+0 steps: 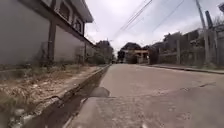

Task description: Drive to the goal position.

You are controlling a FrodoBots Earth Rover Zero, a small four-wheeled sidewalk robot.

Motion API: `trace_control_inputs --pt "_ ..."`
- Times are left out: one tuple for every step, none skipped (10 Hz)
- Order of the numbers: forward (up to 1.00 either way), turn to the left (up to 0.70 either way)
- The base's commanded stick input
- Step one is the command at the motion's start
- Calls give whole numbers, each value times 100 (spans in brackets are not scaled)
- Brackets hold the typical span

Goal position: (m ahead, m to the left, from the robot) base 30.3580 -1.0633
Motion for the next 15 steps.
trace_control_inputs --pt "100 -24" --pt "100 -36" --pt "100 -39" --pt "100 -38" --pt "100 -37" --pt "100 -32" --pt "100 0" --pt "100 0" --pt "100 0" --pt "100 0" --pt "100 0" --pt "100 0" --pt "100 0" --pt "100 0" --pt "100 0"
